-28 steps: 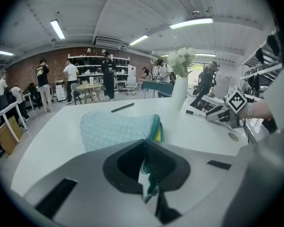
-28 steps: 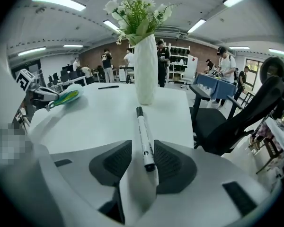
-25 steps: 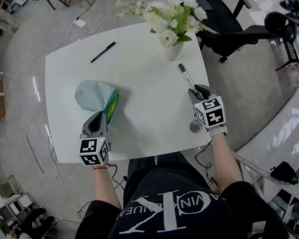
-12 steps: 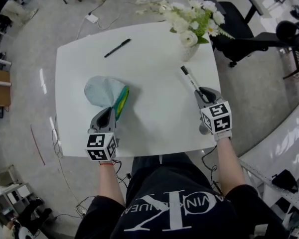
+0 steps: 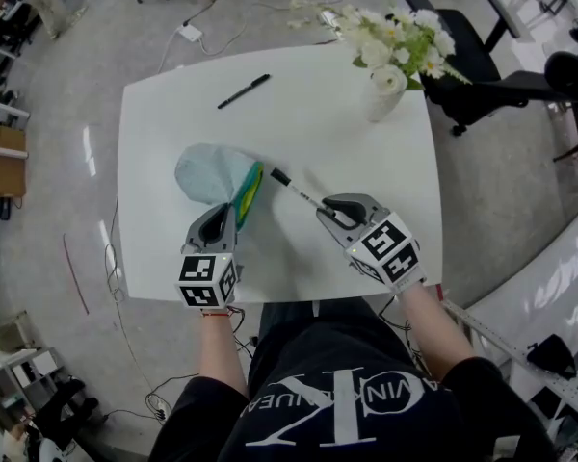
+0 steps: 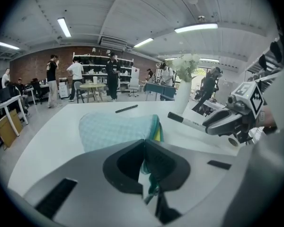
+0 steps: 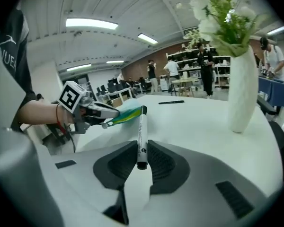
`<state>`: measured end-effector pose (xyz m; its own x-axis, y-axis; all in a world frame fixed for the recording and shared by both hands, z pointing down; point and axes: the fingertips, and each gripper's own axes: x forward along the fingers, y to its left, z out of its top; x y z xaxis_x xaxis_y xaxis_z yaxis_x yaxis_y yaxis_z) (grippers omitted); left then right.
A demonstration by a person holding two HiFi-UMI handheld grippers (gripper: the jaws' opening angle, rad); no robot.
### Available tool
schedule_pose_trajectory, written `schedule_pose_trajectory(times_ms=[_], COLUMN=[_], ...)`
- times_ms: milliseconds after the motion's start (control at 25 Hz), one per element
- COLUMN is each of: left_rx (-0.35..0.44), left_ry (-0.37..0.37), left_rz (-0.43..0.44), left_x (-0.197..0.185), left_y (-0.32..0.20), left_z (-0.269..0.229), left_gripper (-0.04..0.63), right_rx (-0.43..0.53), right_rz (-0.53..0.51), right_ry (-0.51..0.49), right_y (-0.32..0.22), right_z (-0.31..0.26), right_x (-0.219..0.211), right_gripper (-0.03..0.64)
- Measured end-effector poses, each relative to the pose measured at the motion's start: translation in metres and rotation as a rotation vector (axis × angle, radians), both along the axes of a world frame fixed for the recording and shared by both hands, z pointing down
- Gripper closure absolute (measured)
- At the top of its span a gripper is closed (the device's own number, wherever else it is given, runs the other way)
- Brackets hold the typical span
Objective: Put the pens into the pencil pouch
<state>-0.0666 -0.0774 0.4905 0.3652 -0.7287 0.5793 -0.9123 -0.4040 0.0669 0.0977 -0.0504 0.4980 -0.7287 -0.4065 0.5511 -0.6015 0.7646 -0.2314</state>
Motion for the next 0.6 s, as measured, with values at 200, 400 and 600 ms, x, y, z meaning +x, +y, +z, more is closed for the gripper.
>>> schedule_pose_trajectory(times_ms=[200, 400, 600], left_rx=[0.003, 0.017, 0.028], left_ry=[-0.005, 0.04, 0.05], left_rz=[0.011, 0.016, 0.019], left_x=[0.004, 0.008, 0.007], left_y=[0.003, 0.005, 0.008], left_z=[0.0, -0.003, -0.004], left_gripper=[0.588, 0.588, 0.588], right_rx=[-0.018, -0.078, -0.11], right_rz=[-0.157, -0.197, -0.218], right_ry=[0.004, 0.063, 0.114], right_y=[0.024, 0.032, 0.036], right_z=[-0.002, 0.015, 0.023], right_x=[-0.046, -0.055, -0.054], right_gripper=[0.54, 0.54, 0.541])
